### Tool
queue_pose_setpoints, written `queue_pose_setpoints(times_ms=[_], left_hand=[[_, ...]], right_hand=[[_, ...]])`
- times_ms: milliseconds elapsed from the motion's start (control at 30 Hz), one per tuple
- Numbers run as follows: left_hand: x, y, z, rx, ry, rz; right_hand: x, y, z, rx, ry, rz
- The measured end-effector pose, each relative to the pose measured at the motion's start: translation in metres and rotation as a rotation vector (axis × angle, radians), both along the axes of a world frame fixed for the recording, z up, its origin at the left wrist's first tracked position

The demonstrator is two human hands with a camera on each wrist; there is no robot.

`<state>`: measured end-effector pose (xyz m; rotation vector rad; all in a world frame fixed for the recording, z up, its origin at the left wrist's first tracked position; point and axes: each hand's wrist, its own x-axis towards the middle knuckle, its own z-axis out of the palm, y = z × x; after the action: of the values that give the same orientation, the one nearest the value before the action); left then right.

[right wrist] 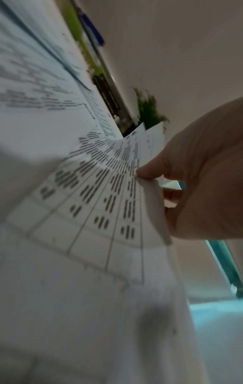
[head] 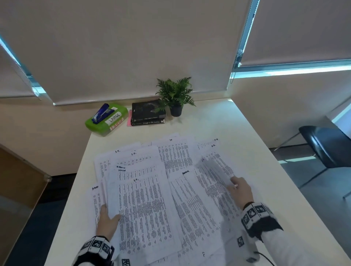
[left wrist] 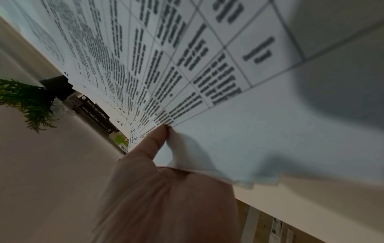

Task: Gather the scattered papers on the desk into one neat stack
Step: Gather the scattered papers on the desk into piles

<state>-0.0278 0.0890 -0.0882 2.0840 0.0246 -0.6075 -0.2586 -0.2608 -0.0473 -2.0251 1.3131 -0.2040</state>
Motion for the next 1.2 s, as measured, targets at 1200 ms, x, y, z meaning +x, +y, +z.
queue_pose_setpoints(times_ms=[1200], left_hand=[[0.014, 0.03, 0.01, -0.035, 0.017, 0.068]], right_hand=[[0.025, -0.081, 0.053, 0.434, -0.598, -0.328]])
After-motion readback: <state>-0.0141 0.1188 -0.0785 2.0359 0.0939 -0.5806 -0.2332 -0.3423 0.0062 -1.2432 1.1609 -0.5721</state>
